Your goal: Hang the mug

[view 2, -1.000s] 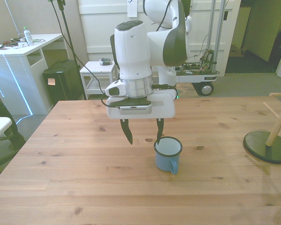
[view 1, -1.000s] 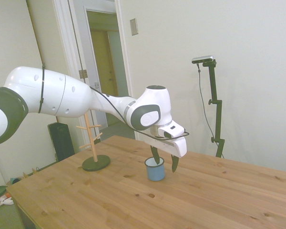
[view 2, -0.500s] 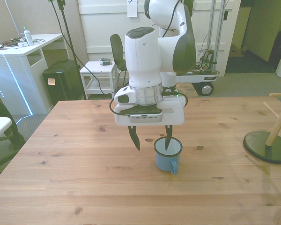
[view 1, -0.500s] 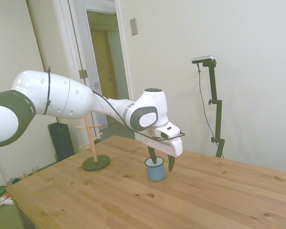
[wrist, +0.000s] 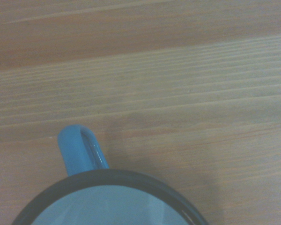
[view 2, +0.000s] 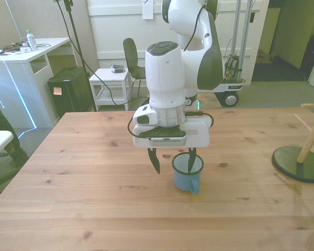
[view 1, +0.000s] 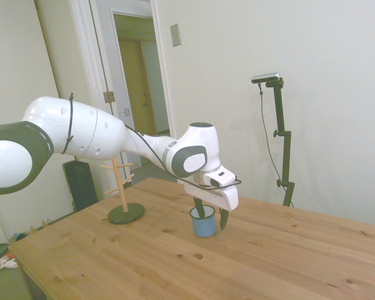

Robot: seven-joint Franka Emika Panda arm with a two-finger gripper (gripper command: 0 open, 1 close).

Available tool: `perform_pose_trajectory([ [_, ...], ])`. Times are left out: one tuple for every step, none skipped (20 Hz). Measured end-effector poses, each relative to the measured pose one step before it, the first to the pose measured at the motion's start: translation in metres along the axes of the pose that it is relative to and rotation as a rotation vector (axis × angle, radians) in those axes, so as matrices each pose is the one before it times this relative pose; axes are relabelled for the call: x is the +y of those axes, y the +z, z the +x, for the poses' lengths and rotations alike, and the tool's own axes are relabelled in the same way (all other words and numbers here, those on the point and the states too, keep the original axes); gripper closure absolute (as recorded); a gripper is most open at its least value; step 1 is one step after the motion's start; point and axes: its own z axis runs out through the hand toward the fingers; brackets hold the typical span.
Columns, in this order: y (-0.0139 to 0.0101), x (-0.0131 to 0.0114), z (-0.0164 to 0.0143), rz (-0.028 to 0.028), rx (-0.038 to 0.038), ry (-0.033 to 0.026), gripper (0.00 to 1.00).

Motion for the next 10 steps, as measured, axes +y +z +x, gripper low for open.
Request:
perform_pose_trajectory([
  [0.00083, -0.00039, -0.00051, 0.00052, 0.00317, -0.00196, 1.00],
  [0.00052, -0.00055, -0.00068, -0.00015, 0.00104, -0.00175, 1.00],
  [0.00042, -0.00029, -0.00046, -0.00041, 0.00061, -0.00124, 1.00],
  [0.00090, 0.00006, -0.00051, -0.00140, 0.00029, -0.00124, 1.00],
  [0.00137, 0.00029, -0.00054, -0.00098, 0.00122, -0.00105, 1.00],
  [0.00185, 0.00057, -0.00050, 0.00053, 0.00264, -0.00024, 1.00],
  [0.00222, 0.00079, -0.00058, -0.00068, 0.00089, 0.00001, 1.00],
  [0.00176, 0.00070, -0.00050, -0.00140, -0.00006, -0.00013, 1.00],
  [0.00080, 0.00034, -0.00019, -0.00052, 0.00060, -0.00023, 1.00],
  [0.00036, 0.00014, -0.00003, 0.00024, 0.00127, -0.00022, 1.00],
])
